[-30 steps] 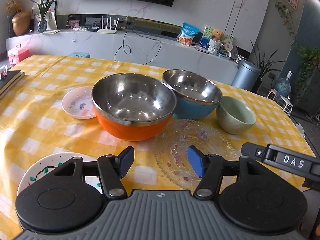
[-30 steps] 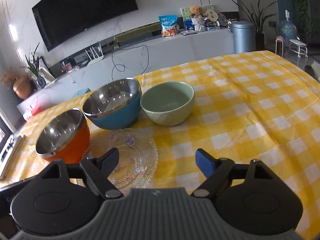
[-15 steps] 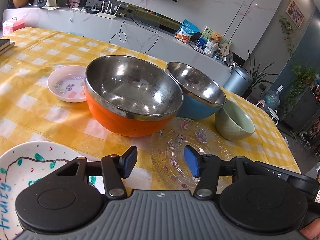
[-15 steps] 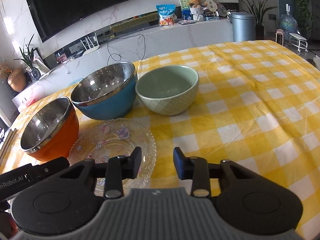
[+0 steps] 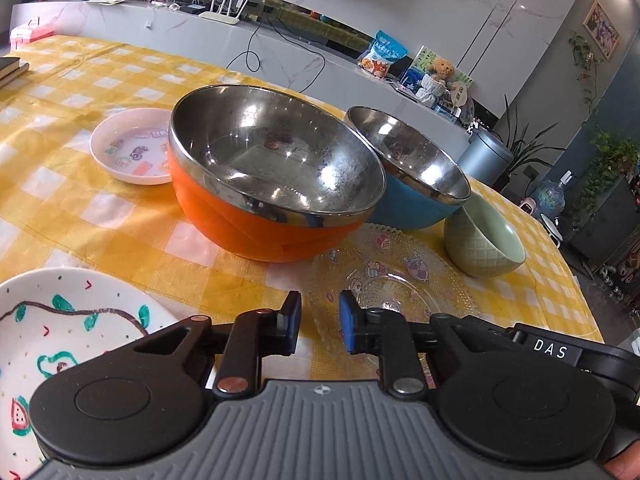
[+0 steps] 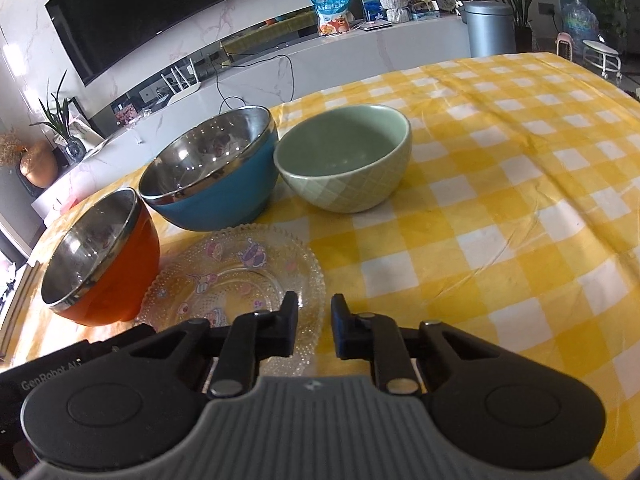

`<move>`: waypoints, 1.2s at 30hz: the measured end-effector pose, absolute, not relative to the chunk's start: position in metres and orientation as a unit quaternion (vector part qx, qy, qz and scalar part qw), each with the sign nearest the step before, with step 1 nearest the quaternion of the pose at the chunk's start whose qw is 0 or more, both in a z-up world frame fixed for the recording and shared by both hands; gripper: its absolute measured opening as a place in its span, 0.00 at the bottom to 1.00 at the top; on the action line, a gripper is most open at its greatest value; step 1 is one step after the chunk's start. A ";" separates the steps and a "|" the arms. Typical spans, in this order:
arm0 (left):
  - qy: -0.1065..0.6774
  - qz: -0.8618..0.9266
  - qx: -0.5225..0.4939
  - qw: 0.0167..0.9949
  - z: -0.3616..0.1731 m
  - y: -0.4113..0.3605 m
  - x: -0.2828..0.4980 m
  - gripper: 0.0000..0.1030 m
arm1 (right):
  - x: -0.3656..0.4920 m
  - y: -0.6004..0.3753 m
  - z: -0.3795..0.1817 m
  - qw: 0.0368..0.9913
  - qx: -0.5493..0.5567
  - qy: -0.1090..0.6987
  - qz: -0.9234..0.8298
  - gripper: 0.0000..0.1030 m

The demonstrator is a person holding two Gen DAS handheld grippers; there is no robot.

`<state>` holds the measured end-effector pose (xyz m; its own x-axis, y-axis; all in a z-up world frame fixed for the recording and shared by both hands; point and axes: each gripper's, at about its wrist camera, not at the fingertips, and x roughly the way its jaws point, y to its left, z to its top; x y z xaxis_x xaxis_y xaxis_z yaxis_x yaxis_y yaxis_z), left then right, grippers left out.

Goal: Organize plates and bowls
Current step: 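Move the left tool to the rim of the clear glass plate, then close the left tool on the glass plate rim and lift it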

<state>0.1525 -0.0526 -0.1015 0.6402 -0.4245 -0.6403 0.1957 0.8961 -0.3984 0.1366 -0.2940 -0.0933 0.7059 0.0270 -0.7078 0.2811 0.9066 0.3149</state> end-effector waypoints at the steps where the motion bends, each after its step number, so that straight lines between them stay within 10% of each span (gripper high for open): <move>1: 0.387 -0.175 -0.145 0.894 -0.101 -0.053 0.152 0.16 | 0.137 -0.293 -0.093 0.901 0.204 0.377 -0.071 0.13; 36: 0.374 -0.142 -0.114 0.910 -0.052 -0.003 0.075 0.14 | 0.079 -0.269 -0.062 0.870 0.291 0.399 -0.005 0.06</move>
